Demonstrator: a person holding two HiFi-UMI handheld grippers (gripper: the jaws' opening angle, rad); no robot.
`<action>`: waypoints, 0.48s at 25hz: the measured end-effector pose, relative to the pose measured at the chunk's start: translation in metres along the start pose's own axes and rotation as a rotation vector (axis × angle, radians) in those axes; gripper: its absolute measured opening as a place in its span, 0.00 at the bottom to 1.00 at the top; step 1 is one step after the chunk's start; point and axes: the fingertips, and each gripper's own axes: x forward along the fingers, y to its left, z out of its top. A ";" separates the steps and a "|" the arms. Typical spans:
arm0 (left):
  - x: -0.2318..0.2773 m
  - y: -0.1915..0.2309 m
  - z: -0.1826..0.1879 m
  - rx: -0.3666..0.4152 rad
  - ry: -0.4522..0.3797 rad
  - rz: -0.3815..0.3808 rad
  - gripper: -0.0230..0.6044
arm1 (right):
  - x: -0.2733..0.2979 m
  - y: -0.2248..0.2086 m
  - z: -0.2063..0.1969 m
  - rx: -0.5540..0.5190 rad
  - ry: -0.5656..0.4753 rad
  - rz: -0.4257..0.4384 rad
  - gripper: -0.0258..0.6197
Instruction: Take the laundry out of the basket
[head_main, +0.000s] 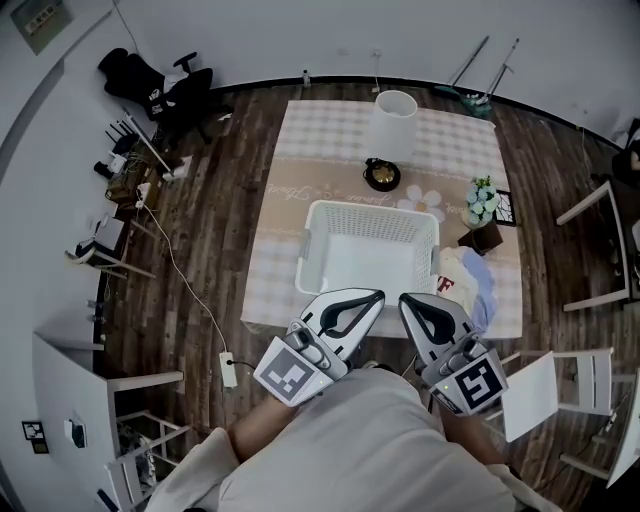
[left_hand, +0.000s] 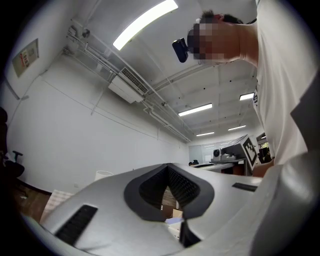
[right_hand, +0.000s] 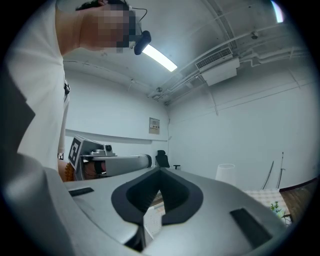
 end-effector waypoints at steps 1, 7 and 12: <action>0.000 0.000 0.000 0.005 -0.001 0.000 0.04 | 0.000 0.000 0.000 0.002 -0.001 -0.001 0.02; -0.001 0.001 0.001 0.011 0.002 -0.002 0.04 | -0.001 -0.003 0.001 0.012 -0.002 -0.011 0.02; -0.004 0.003 0.003 0.005 -0.004 0.003 0.04 | -0.001 -0.002 0.002 0.013 0.001 -0.016 0.02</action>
